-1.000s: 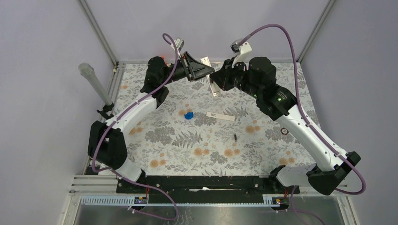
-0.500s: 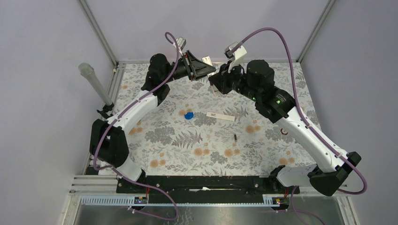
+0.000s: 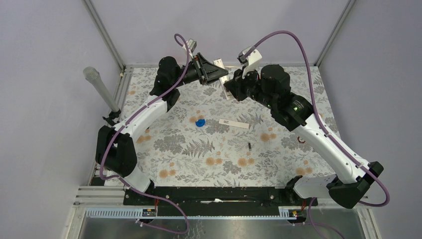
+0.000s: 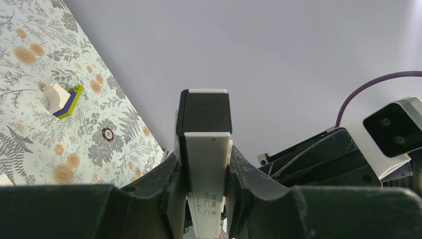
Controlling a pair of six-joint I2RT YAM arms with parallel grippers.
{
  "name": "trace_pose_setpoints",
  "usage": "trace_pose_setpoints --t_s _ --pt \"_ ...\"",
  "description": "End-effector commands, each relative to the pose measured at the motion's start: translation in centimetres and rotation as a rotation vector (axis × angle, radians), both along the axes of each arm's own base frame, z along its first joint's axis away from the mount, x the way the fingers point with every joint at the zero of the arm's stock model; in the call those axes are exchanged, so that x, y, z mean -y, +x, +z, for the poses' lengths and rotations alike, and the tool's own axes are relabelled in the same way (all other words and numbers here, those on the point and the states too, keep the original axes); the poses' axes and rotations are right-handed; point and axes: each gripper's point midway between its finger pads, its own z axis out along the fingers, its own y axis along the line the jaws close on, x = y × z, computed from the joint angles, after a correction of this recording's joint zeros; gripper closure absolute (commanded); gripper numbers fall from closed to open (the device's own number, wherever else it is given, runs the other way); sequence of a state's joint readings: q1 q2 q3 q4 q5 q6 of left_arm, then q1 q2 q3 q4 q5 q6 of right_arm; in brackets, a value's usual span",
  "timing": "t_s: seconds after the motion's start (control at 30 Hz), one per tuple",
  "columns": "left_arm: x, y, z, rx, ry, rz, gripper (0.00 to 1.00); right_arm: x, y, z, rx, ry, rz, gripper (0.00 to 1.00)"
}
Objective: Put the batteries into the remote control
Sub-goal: Load the battery into the remote control.
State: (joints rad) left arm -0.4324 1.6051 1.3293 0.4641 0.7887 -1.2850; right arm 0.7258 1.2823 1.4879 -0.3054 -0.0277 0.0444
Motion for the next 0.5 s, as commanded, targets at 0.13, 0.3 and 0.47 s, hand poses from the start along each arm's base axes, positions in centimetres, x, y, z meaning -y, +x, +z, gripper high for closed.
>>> trace_pose_setpoints --t_s 0.13,0.3,0.47 --pt "-0.5 -0.5 4.3 0.111 -0.063 0.006 1.0 -1.2 -0.5 0.3 -0.021 0.034 0.044 0.87" --pt "-0.7 -0.4 4.6 0.113 -0.068 0.014 1.0 -0.8 -0.4 -0.6 -0.03 0.004 0.029 0.86" --pt "-0.7 -0.6 5.0 0.127 -0.079 0.007 1.0 -0.7 -0.4 -1.2 -0.057 -0.018 0.025 0.82"
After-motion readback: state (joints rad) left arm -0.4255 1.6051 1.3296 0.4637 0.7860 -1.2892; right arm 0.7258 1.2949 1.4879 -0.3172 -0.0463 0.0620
